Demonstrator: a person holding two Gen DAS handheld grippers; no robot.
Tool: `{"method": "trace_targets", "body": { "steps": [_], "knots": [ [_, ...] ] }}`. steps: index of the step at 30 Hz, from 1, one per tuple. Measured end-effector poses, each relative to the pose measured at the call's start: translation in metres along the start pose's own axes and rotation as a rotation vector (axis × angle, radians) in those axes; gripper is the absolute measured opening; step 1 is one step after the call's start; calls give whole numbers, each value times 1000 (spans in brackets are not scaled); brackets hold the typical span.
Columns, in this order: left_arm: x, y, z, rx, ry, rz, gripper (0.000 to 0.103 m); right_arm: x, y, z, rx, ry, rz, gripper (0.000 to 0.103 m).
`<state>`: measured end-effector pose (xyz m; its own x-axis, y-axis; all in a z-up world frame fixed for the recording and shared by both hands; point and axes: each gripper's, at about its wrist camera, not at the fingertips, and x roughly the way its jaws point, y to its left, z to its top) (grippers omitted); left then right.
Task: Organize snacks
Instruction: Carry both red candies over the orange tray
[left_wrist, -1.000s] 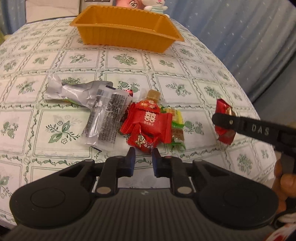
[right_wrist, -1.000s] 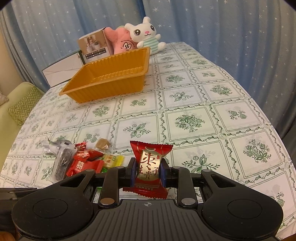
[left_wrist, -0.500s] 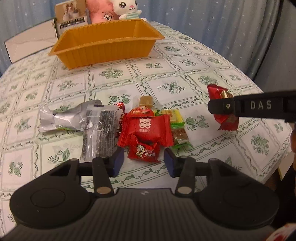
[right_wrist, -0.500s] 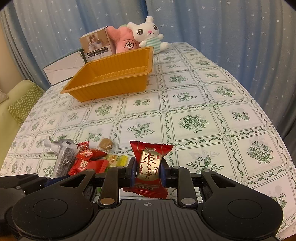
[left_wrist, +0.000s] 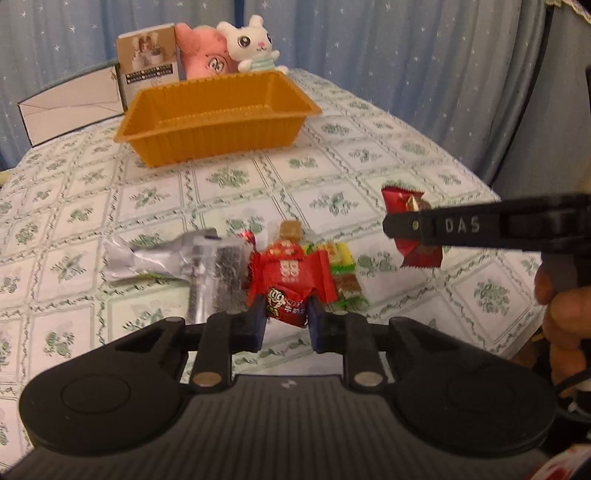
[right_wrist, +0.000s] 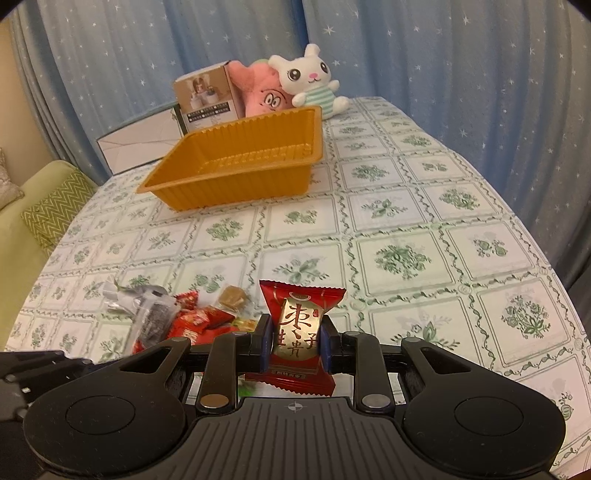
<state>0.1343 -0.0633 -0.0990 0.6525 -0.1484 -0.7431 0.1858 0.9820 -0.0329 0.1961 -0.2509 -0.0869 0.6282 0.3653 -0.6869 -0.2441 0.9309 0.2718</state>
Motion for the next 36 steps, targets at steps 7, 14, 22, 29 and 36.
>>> {"method": "trace_targets", "body": {
  "steps": [7, 14, 22, 29, 36],
  "knots": [
    [-19, 24, 42, -3, -76, 5, 21, -6, 16, 21, -29, -53, 25, 26],
    [-14, 55, 94, -11, -138, -8, 21, 3, 26, 60, -50, -119, 31, 26],
    [26, 92, 132, -41, -173, 17, 21, 43, 25, 112, -58, -141, 18, 26],
    [64, 116, 155, -79, -197, 34, 21, 81, 23, 141, -45, -142, 10, 26],
    [94, 138, 176, -95, -203, 15, 21, 119, 27, 173, -29, -170, 37, 26]
  ]
}}
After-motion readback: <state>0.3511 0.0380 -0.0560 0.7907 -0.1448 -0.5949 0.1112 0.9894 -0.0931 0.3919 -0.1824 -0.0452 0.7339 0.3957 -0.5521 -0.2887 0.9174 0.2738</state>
